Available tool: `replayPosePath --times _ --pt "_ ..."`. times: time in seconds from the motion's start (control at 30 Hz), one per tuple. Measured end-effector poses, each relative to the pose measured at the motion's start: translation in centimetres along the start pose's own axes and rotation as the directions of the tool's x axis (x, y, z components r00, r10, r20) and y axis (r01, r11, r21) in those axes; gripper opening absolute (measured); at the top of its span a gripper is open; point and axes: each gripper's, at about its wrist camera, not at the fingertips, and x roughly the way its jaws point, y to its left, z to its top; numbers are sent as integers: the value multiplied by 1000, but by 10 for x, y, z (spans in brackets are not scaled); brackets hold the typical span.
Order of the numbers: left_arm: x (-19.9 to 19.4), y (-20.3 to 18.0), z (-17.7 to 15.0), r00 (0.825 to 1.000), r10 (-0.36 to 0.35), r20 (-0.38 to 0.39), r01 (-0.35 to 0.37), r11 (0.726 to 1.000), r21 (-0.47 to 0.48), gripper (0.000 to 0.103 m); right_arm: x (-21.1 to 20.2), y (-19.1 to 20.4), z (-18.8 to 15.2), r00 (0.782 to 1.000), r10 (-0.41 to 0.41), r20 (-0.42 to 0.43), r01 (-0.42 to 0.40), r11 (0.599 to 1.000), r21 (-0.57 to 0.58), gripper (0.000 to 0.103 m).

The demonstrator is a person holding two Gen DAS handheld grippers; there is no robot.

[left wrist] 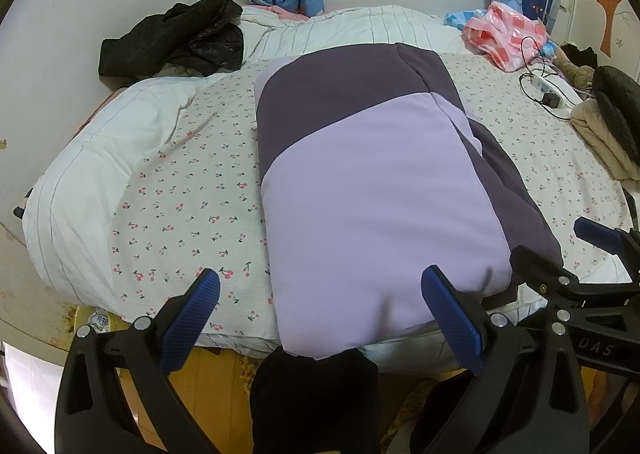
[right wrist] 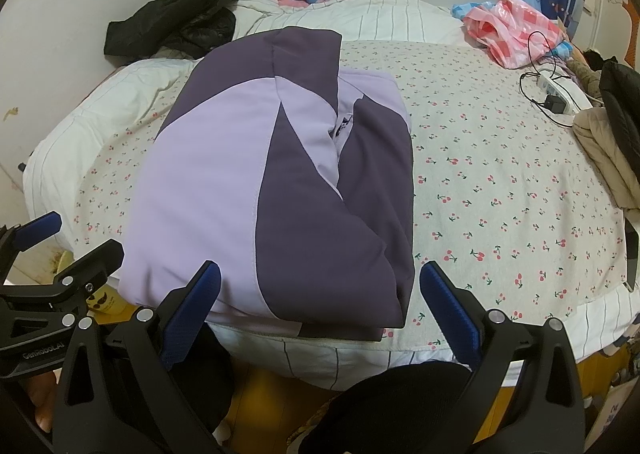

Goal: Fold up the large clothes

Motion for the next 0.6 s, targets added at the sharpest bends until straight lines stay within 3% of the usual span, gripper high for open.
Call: replayPosePath --times 0.6 --pt "0 0 0 1000 -3 3 3 1000 -4 96 1 -1 0 1000 0 -2 0 1000 -2 96"
